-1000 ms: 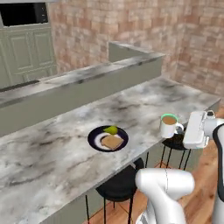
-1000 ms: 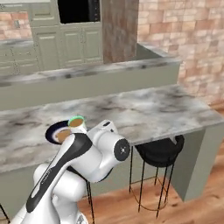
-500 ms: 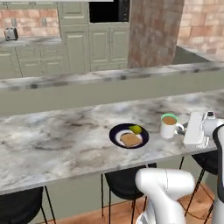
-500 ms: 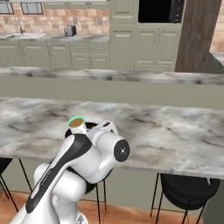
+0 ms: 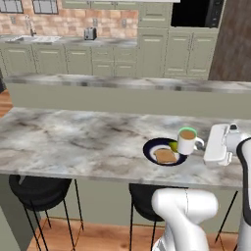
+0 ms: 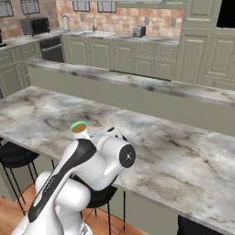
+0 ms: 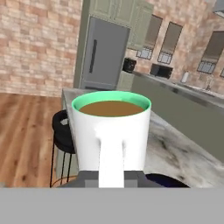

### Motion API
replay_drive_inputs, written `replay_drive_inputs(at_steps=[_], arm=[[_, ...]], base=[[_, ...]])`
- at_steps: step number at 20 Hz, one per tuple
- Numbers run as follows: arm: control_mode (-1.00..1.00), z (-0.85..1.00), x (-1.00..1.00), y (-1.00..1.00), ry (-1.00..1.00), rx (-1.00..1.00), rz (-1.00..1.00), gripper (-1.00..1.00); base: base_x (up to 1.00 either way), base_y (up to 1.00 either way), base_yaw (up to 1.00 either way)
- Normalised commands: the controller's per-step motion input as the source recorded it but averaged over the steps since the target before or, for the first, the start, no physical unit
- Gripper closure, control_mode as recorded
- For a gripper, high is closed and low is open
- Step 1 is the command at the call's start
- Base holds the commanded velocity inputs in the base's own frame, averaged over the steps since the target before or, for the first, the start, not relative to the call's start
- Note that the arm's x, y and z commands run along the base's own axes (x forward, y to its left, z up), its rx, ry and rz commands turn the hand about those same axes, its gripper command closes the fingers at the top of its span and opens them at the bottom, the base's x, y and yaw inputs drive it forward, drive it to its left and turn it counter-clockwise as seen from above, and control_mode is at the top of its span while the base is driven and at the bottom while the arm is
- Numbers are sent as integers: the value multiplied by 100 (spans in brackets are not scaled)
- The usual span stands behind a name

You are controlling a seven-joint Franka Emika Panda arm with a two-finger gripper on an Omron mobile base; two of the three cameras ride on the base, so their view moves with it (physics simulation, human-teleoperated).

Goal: Pick up the brewed coffee from the coffee machine and place it next to the breakfast plate on the dining counter.

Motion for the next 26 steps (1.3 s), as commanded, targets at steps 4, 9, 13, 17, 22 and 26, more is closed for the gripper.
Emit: replay_drive_inputs(at_steps=[4,9,13,17,22,26], arm=[[-100,-10,33,-21,0,-2,-1,100],[-100,-18,41,-65,7,0,-11,100],[-100,-24,44,-61,9,0,-9,100],[-100,-25,39,-53,4,0,0,100],[-100,-25,22,-64,0,0,0,100],[-100,-35,13,-40,0,0,-1,100]], base=[[0,0,0],[0,0,0],[0,0,0],[0,0,0],[0,0,0],[0,0,0]])
